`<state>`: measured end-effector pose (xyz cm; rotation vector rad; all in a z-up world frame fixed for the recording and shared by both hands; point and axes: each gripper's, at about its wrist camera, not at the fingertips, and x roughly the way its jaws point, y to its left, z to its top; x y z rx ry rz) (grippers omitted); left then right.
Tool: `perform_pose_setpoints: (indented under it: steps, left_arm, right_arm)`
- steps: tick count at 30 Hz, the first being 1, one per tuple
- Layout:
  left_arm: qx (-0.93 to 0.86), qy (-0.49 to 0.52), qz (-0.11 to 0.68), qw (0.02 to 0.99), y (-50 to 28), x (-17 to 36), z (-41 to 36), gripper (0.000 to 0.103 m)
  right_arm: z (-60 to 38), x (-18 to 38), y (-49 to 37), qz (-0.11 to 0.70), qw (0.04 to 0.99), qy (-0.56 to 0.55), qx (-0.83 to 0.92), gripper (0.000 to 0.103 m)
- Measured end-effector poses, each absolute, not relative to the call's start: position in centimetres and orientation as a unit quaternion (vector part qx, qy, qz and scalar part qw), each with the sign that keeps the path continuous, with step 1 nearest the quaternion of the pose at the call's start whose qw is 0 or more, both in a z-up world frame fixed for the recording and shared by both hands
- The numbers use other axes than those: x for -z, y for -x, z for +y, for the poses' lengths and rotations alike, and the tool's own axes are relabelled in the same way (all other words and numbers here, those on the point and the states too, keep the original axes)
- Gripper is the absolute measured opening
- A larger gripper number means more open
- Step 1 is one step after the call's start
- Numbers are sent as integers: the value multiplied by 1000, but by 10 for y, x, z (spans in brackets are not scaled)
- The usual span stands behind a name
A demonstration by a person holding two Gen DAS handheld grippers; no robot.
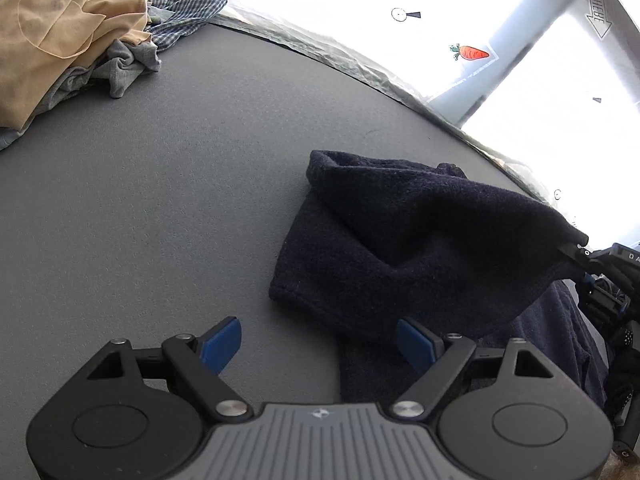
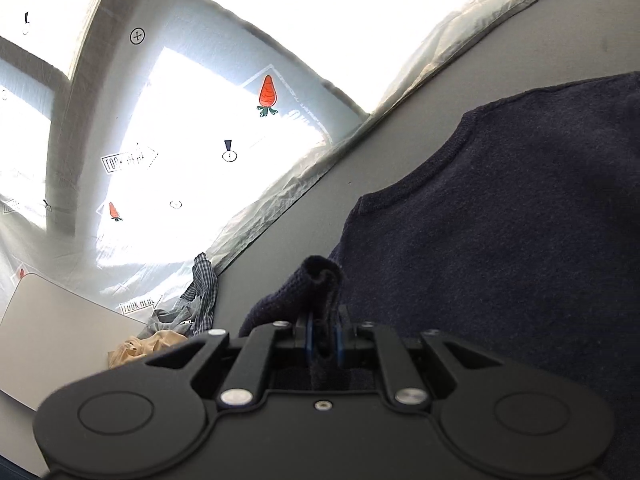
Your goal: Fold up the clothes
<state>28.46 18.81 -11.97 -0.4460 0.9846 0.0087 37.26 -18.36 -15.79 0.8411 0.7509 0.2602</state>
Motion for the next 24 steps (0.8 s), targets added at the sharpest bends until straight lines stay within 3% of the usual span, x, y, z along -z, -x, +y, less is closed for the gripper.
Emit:
perform_pose_setpoints:
  steps: [8,19,24]
  left_arm:
    - [-41,215,492,843,-242,127,125,85]
    - [-115,205,501,833,-208,139,72,85]
    - [-171,199,497,827,-192,147,67,78]
  right_arm:
    - [-290,136,-365,331,851,-396,-93,11]
    - [-392,147,-357,324,845,-419,-72,11]
    - [-403,155,-358,343,846,-399,-89,11]
